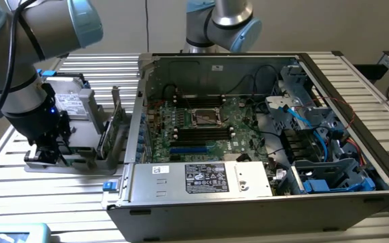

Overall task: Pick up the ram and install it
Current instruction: 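Pick up the ram and move it above insertion slot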

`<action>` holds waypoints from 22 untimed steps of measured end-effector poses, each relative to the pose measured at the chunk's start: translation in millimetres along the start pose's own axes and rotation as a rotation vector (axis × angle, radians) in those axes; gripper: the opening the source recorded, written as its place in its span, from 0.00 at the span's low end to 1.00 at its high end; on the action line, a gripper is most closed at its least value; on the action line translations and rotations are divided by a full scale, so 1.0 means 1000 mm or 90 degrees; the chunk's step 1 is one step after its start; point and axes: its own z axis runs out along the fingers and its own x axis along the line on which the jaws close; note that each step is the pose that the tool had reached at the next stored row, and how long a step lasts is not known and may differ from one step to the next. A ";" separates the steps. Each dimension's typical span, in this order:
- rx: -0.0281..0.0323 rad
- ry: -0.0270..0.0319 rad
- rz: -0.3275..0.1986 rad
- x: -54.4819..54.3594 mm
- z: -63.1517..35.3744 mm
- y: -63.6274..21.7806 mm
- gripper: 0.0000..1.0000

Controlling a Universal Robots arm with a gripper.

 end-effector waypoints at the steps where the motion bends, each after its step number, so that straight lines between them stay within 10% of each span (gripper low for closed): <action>1: 0.0000 -0.0001 0.000 0.000 0.0017 0.0000 0.36; 12: -0.0020 0.0001 0.000 0.000 0.0095 -0.0001 0.36; 22: -0.0035 0.0001 0.000 0.000 -0.0009 0.0010 0.13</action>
